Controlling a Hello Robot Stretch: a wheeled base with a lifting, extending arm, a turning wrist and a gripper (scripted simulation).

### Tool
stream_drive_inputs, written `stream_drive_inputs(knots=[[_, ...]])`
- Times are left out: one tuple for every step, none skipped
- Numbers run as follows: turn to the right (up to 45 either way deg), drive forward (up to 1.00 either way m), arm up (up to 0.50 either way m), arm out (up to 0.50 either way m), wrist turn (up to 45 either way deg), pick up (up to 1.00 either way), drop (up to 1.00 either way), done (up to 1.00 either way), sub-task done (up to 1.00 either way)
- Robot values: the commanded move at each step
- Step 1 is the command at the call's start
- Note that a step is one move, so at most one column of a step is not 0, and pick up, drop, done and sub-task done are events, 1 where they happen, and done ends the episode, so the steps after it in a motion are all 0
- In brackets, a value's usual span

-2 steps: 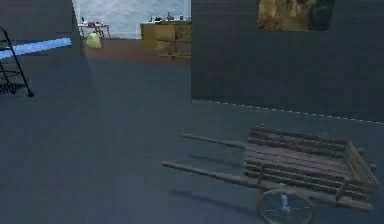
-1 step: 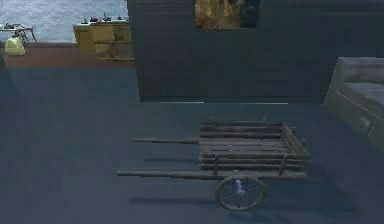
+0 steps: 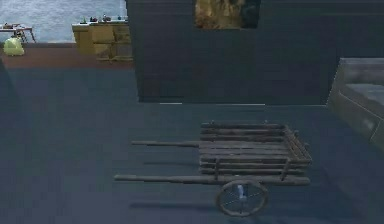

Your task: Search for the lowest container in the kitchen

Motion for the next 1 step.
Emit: stream_drive_inputs(knots=[[-45.0, 0.0, 0.0, 0.0, 0.0, 0.0, 0.0, 0.0, 0.0]])
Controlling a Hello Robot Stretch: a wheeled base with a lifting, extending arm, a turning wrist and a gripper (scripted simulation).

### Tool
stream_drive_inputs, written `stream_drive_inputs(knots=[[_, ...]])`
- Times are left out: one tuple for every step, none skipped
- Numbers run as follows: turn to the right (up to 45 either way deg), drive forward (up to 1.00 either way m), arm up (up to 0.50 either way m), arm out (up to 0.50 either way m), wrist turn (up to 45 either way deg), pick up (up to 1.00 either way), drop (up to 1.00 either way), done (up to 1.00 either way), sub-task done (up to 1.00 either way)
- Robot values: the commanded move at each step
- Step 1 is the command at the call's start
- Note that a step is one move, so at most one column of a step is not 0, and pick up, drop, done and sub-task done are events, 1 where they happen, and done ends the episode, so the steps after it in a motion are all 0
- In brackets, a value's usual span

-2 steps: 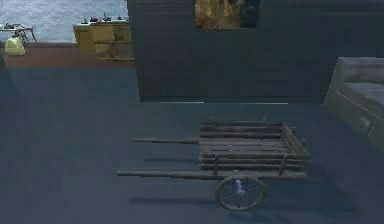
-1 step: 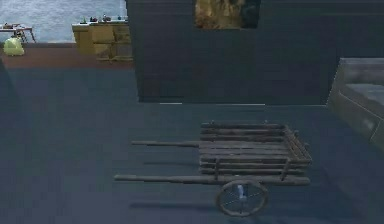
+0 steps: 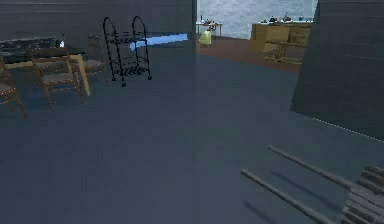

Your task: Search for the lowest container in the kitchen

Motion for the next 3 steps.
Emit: stream_drive_inputs(knots=[[0.0, 1.0, 0.0, 0.0, 0.0, 0.0, 0.0, 0.0, 0.0], [-9.0, 0.0, 0.0, 0.0, 0.0, 0.0, 0.0, 0.0, 0.0], [0.0, 0.4, 0.0, 0.0, 0.0, 0.0, 0.0, 0.0, 0.0]])
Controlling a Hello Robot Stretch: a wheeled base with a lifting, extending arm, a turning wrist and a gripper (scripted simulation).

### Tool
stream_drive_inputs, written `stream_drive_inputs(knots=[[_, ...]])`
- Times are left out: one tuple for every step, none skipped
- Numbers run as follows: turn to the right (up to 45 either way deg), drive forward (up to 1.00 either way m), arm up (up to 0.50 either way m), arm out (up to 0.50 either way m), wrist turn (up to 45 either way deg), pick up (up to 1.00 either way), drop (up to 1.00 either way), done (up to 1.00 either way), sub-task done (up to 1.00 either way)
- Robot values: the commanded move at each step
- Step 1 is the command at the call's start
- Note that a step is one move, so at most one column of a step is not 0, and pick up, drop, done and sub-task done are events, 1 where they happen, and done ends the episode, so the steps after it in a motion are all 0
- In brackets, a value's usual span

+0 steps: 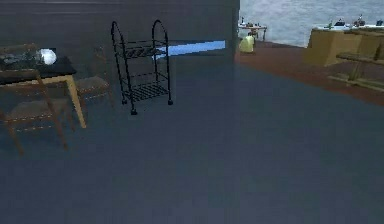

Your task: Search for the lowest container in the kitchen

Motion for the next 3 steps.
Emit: stream_drive_inputs(knots=[[27.0, 0.0, 0.0, 0.0, 0.0, 0.0, 0.0, 0.0, 0.0], [0.0, 1.0, 0.0, 0.0, 0.0, 0.0, 0.0, 0.0, 0.0], [0.0, 1.0, 0.0, 0.0, 0.0, 0.0, 0.0, 0.0, 0.0]])
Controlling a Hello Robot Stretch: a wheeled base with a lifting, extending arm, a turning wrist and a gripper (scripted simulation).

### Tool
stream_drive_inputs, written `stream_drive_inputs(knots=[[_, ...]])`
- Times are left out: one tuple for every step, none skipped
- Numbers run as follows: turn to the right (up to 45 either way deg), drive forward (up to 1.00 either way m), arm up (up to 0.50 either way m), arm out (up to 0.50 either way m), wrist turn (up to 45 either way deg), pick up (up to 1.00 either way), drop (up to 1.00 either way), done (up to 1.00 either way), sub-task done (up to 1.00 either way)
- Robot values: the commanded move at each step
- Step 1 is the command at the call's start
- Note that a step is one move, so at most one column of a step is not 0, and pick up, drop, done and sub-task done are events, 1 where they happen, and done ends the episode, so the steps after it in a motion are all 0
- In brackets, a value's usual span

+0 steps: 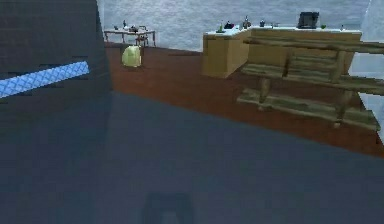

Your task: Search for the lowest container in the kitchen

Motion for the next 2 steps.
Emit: stream_drive_inputs(knots=[[3.0, 0.0, 0.0, 0.0, 0.0, 0.0, 0.0, 0.0, 0.0], [0.0, 1.0, 0.0, 0.0, 0.0, 0.0, 0.0, 0.0, 0.0]])
